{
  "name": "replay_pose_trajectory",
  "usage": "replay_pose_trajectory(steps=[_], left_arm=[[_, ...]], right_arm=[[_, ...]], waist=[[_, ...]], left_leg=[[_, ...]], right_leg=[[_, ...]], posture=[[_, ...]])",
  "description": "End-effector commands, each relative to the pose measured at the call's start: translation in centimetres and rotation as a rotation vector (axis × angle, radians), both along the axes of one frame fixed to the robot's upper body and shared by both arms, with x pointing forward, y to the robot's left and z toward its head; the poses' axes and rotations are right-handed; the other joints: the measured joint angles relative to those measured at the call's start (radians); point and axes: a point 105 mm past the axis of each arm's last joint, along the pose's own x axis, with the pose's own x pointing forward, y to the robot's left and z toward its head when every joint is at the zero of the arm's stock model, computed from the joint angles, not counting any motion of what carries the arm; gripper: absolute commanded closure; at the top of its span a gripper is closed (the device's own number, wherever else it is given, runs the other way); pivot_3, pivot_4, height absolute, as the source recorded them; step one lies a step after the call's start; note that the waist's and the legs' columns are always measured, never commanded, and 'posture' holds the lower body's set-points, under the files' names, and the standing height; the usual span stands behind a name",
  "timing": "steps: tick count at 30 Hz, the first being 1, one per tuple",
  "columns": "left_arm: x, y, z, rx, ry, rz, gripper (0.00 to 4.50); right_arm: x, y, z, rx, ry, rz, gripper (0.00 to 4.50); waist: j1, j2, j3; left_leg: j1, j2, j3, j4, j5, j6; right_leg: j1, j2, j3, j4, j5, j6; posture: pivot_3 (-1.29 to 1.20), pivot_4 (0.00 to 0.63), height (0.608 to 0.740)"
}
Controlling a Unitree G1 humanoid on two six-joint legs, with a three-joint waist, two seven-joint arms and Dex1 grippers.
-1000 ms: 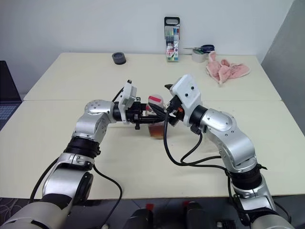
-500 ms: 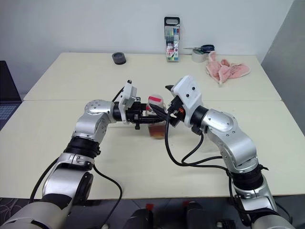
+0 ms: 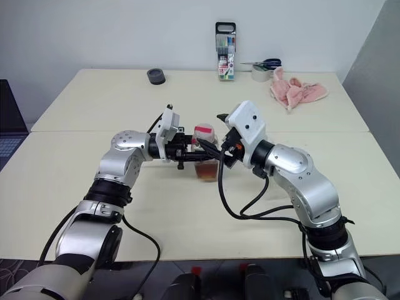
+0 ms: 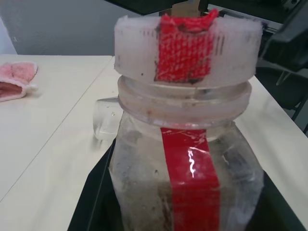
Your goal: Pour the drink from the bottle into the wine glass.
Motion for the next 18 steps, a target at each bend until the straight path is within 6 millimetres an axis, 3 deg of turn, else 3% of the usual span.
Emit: replay_pose_trajectory(steps=[1, 9, 12, 18], left_arm=[[0.0, 0.0, 1.6, -0.034, -0.063, -0.004, 2.81], [0.0, 0.1, 1.5, -0.042, -0.066, 0.001, 2.81], [-0.1, -0.1, 1.5, -0.044, -0.069, -0.004, 2.81], [-0.3, -0.6, 1.7, -0.054, -0.079, -0.022, 2.81]], right_arm=[[-1.4, 0.3, 1.7, 0.028, -0.051, 0.061, 0.53], [-2.4, 0.5, 2.2, 0.052, -0.034, 0.127, 0.53], [-2.4, 0.3, 2.5, 0.066, -0.044, 0.131, 0.02], [-2.0, -0.2, 2.2, 0.077, 0.012, 0.112, 0.0]], waist=[[0.0, 0.0, 0.0], [0.0, 0.0, 0.0], [0.0, 0.0, 0.0], [0.0, 0.0, 0.0]], left_leg=[[0.0, 0.0, 0.0, 0.0, 0.0, 0.0], [0.0, 0.0, 0.0, 0.0, 0.0, 0.0], [0.0, 0.0, 0.0, 0.0, 0.0, 0.0], [0.0, 0.0, 0.0, 0.0, 0.0, 0.0]], right_leg=[[0.0, 0.0, 0.0, 0.0, 0.0, 0.0], [0.0, 0.0, 0.0, 0.0, 0.0, 0.0], [0.0, 0.0, 0.0, 0.0, 0.0, 0.0], [0.0, 0.0, 0.0, 0.0, 0.0, 0.0]], posture=[[0.0, 0.15, 0.74], [0.0, 0.15, 0.74], [0.0, 0.15, 0.74], [0.0, 0.15, 0.74]])
